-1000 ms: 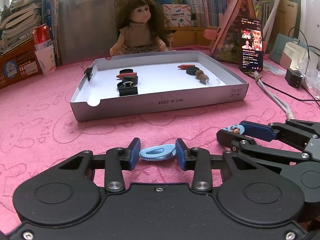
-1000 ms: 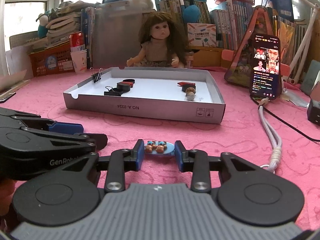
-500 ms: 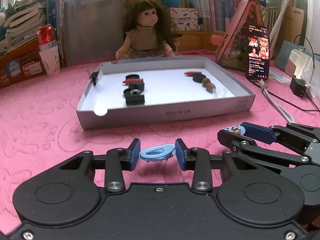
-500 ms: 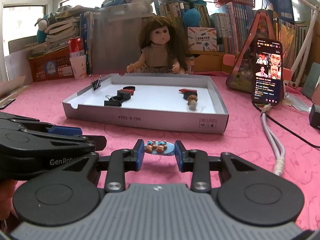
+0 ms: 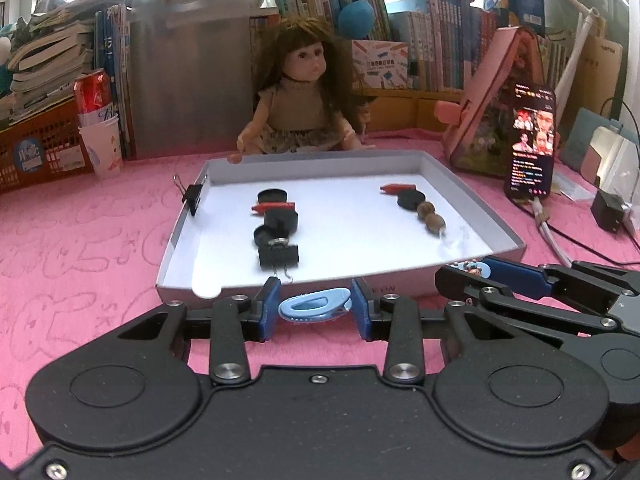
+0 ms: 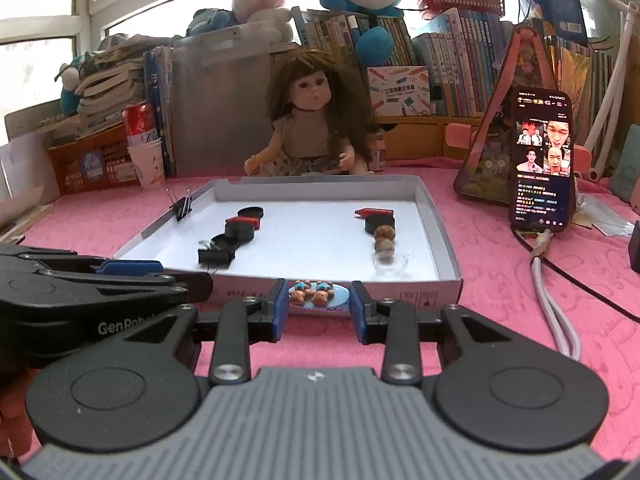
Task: Organize rigid objects
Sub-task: 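Carry both blue hair clips over the tray with the left and right tools, then open the left tool to drop its clip while the right tool releases its clip in the tray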
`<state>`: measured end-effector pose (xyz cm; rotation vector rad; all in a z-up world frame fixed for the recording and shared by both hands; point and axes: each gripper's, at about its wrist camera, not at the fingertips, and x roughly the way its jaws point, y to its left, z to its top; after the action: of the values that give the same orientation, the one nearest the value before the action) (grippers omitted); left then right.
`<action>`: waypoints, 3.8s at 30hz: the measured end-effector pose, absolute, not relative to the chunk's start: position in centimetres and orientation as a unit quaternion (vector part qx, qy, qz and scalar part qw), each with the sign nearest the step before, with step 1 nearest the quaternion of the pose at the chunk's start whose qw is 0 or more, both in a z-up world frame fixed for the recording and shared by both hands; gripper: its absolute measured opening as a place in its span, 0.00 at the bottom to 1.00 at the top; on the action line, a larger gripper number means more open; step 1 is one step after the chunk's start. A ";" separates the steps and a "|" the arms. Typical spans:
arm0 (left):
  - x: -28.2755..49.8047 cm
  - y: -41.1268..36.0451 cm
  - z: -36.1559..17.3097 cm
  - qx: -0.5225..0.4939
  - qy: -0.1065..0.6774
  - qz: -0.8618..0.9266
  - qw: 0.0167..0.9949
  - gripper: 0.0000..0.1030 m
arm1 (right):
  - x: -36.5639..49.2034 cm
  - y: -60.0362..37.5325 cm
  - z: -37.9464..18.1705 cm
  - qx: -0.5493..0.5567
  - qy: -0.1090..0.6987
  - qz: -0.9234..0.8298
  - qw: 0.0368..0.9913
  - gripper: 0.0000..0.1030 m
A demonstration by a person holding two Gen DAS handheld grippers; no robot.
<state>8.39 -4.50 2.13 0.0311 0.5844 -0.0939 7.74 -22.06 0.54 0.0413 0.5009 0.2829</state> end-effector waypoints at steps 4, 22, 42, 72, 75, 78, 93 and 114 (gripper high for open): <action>9.5 -4.6 2.4 0.017 0.286 -0.041 0.957 0.34 | 8.9 -22.0 0.8 0.024 0.249 0.137 0.958 0.38; 14.5 -4.3 1.7 0.002 0.304 -0.028 0.952 0.34 | 13.3 -21.2 0.4 0.015 0.263 0.128 0.956 0.38; 18.6 -3.5 0.8 -0.014 0.331 -0.032 0.943 0.35 | 17.5 -20.6 -0.2 0.014 0.298 0.141 0.944 0.38; 20.4 -1.6 2.1 -0.045 0.380 -0.082 0.920 0.35 | 22.0 -23.5 0.0 0.118 0.397 0.185 0.891 0.39; 19.0 -1.4 2.3 -0.042 0.381 -0.099 0.918 0.35 | 21.8 -23.8 0.1 0.121 0.400 0.192 0.888 0.39; 18.2 -1.3 2.2 -0.039 0.393 -0.111 0.912 0.35 | 21.6 -23.8 0.1 0.119 0.405 0.196 0.885 0.39; 19.5 -1.7 0.0 -0.006 0.381 -0.072 0.922 0.35 | 21.1 -23.0 0.1 0.068 0.397 0.180 0.897 0.39; 21.1 -2.4 -0.7 0.022 0.357 -0.040 0.933 0.36 | 21.7 -22.0 -0.5 0.034 0.383 0.163 0.909 0.52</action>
<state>21.06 -2.38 -0.67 0.0455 0.7310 -0.0809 21.68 -22.05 -0.47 0.0693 0.7905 0.3360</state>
